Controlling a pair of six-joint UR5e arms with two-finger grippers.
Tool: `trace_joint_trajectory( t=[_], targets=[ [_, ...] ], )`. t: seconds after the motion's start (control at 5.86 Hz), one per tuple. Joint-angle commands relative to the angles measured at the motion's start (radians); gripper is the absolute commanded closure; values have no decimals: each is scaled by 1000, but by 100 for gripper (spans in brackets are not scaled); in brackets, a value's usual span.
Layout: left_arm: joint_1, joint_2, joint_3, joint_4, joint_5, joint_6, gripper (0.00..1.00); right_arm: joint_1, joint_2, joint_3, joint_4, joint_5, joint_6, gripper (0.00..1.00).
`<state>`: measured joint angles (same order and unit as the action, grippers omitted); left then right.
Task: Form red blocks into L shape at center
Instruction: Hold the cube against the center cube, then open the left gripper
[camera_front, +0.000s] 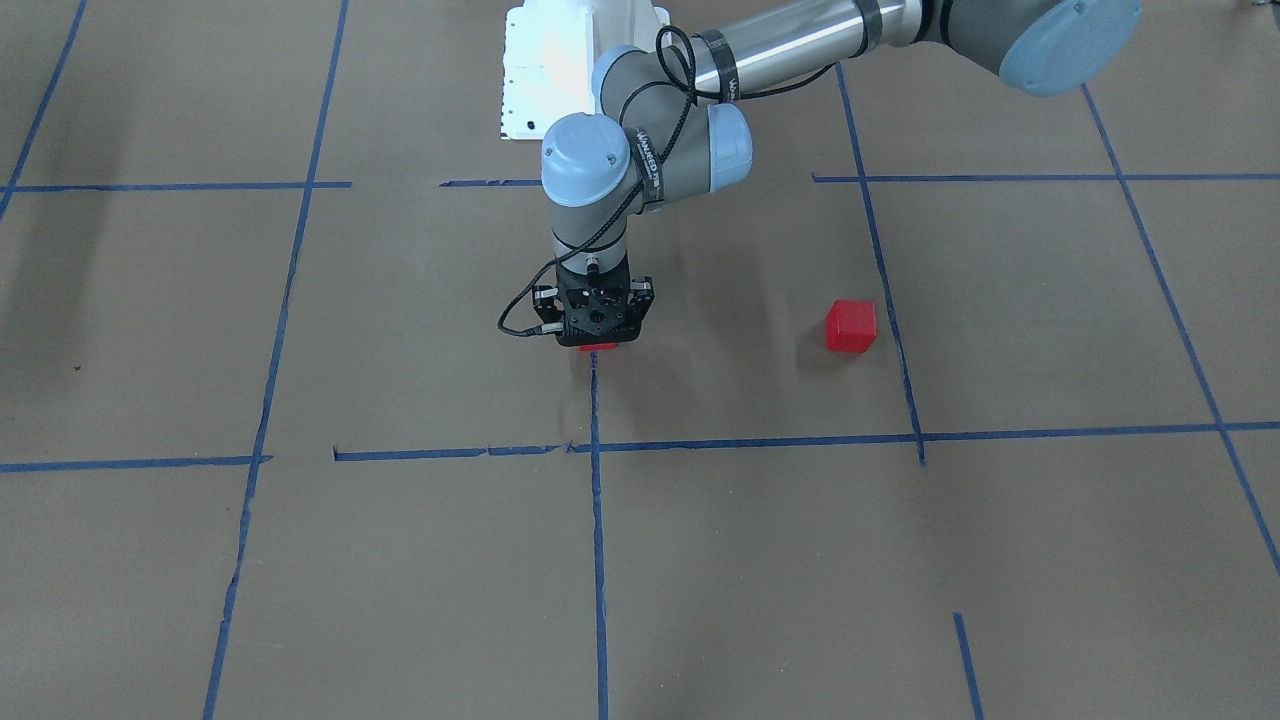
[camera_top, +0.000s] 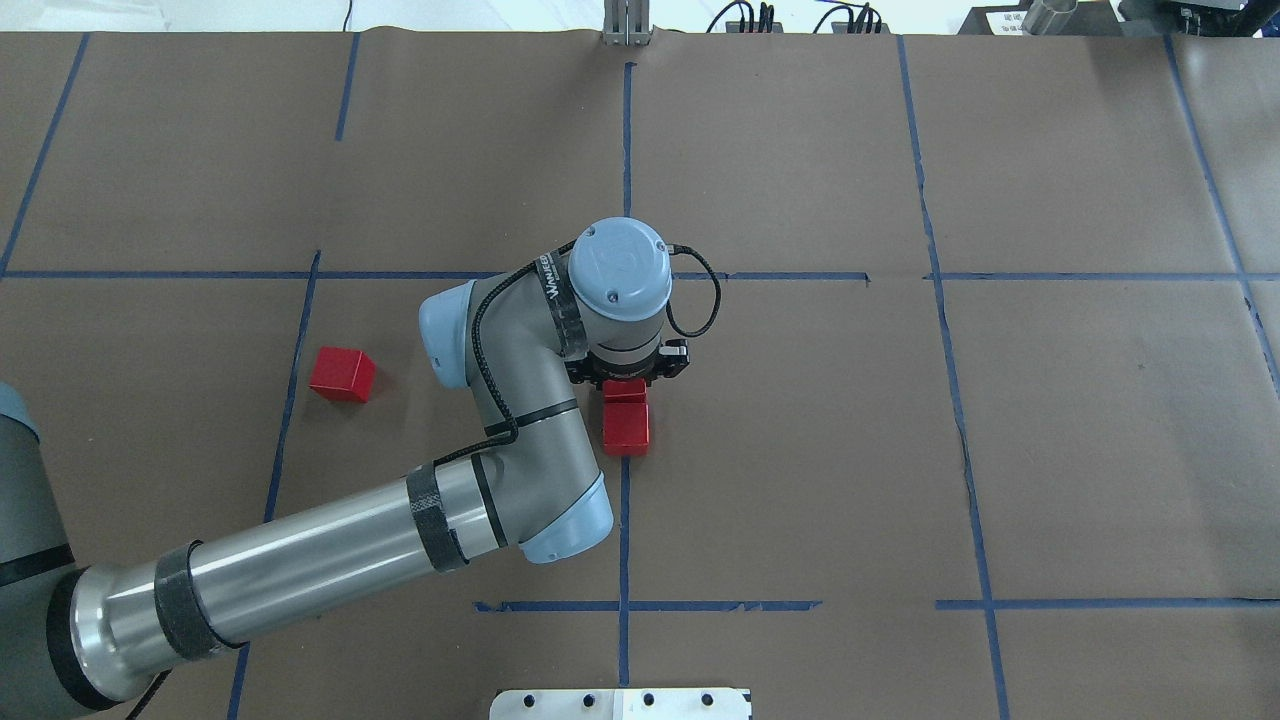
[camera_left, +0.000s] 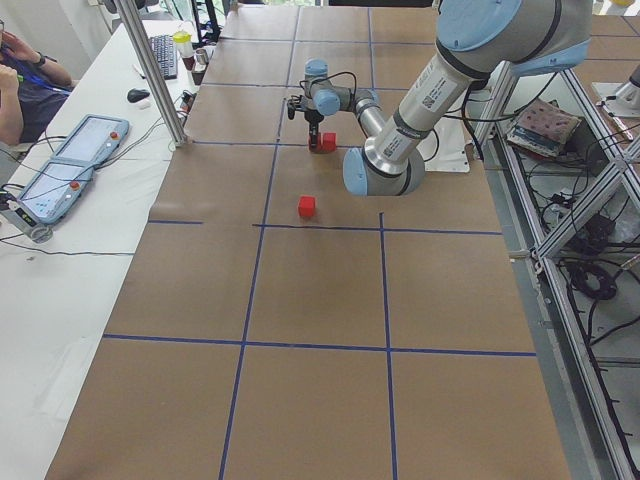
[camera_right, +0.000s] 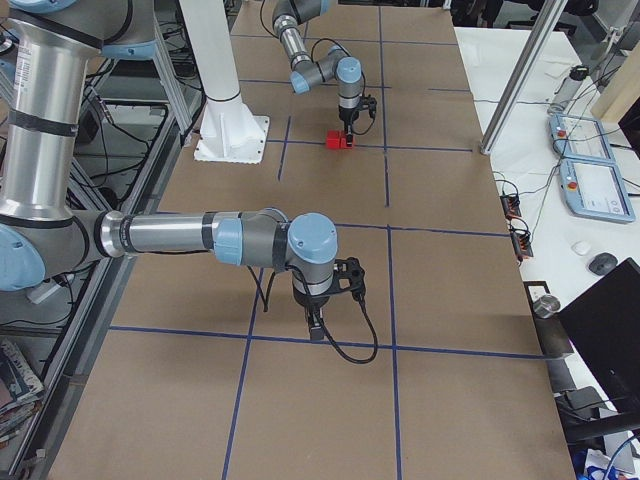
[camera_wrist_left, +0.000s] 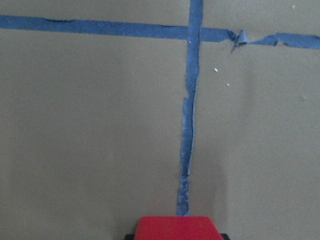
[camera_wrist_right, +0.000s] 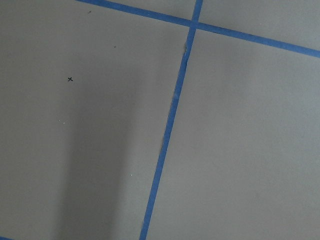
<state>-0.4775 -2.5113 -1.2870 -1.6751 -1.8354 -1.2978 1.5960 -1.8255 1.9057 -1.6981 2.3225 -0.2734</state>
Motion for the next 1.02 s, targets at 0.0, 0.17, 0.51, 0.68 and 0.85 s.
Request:
trace_joint_trajectory(
  t=[0.0,0.17,0.51,0.68,0.85],
  targets=[
    [2,0,0,0,1,0,42,1,0,0,0,0,0,0],
    [2,0,-2,-2,1,0,37,-1,0,0,0,0,0,0],
    [5,0,-3,-5,2,0,37,-1,0,-4,0,0,0,0],
    [7,0,-3,-5,2,2,36,-1,0,-7,0,0,-1,0],
    [7,0,-15,-5,1,3,13,1,0,-7,0,0,-1,0]
  ],
)
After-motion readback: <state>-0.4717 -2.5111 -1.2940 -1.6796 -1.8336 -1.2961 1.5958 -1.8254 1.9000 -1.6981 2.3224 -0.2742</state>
